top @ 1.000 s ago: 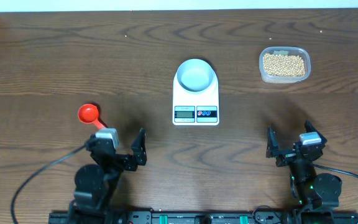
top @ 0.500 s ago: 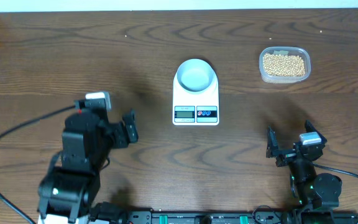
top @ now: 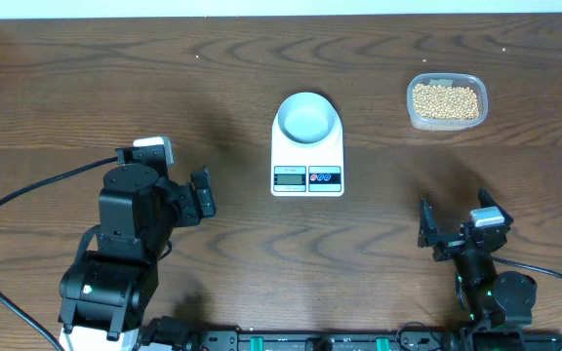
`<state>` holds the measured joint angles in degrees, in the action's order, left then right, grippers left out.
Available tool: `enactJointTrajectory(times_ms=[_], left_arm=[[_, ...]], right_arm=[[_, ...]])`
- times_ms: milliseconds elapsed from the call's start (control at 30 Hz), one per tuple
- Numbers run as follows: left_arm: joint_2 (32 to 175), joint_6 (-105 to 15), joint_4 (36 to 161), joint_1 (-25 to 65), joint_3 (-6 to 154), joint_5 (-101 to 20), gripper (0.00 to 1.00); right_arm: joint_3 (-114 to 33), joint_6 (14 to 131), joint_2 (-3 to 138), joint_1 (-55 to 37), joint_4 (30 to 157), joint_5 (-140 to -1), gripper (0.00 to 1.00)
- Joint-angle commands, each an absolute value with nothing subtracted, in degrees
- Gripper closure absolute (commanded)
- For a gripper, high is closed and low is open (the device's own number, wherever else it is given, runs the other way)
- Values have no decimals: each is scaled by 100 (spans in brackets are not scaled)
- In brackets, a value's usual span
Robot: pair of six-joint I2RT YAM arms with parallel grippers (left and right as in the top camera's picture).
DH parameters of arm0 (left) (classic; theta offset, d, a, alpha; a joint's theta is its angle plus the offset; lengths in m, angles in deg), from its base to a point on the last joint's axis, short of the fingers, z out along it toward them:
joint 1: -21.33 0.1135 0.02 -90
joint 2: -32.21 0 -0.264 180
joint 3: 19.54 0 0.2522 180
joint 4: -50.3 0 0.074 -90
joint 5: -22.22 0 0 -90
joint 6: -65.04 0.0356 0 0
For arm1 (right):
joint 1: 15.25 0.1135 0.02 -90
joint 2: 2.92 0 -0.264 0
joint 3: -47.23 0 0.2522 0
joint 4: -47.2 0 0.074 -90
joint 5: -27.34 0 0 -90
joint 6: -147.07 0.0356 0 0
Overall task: Scoop item into bowl and weigh 50g on scale
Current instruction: 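Move the left gripper forward over the red scoop's handle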
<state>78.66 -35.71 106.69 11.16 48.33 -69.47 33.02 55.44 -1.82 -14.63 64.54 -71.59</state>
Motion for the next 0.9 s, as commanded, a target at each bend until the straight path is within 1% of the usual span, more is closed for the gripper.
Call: enactJointTrajectory(times_ms=[0, 200, 233, 367, 533, 867], left_arm=[[7866, -3625, 10665, 1135, 4925, -7019, 5], [7869, -3625, 10689, 1135, 4925, -7065, 5], [7884, -3728, 10706, 1135, 4925, -7205, 5], [8033, -4781, 11026, 1135, 4925, -8296, 5], [8389, -4823, 11290, 1135, 4925, -8335, 5], [8830, -5039, 11168, 1135, 4925, -8353, 5]], right_arm=[[3304, 5619, -178, -1424, 6482, -7115, 1], [3304, 5619, -178, -1424, 6484, -7115, 1], [3304, 5619, -178, -1424, 6482, -7113, 1], [3304, 5619, -178, -1424, 6482, -7115, 1], [3304, 5619, -178, -1424, 6484, -7115, 1], [3304, 5619, -178, -1424, 6482, -7115, 1]])
